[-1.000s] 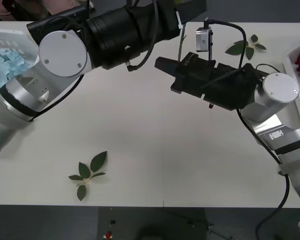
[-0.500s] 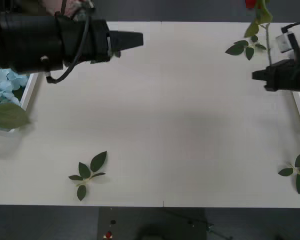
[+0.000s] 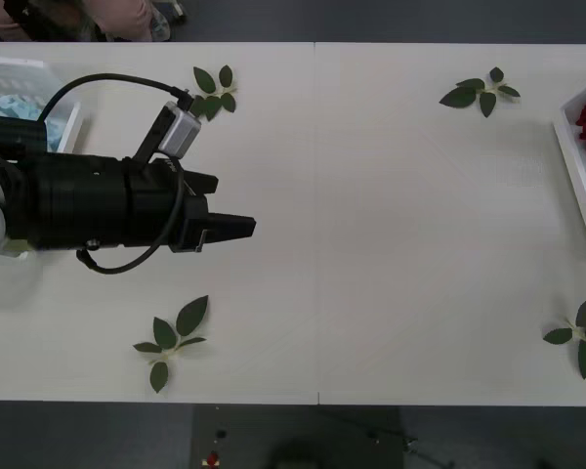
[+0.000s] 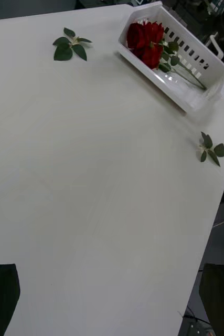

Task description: Put the red flowers into the right box and the blue flowers into the left box

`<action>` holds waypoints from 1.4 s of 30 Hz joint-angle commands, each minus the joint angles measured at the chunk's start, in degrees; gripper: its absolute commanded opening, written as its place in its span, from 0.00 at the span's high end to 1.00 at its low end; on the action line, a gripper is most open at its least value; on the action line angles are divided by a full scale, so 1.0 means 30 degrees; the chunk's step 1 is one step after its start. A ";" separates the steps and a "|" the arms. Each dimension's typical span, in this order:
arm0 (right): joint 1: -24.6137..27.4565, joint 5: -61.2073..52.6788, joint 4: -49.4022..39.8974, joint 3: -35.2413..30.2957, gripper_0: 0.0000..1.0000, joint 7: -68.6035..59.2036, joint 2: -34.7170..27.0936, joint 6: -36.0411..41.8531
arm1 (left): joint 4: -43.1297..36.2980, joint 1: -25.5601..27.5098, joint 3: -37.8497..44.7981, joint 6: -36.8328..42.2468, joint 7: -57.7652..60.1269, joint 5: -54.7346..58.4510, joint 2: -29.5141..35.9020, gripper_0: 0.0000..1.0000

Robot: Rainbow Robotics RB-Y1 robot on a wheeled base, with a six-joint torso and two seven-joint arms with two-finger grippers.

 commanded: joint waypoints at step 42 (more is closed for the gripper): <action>-0.0440 -1.2970 -0.0812 -0.1238 0.18 0.9398 0.0991 0.7790 | 0.0992 0.1278 0.3052 0.1996 -0.4201 -0.0007 -0.2461 0.00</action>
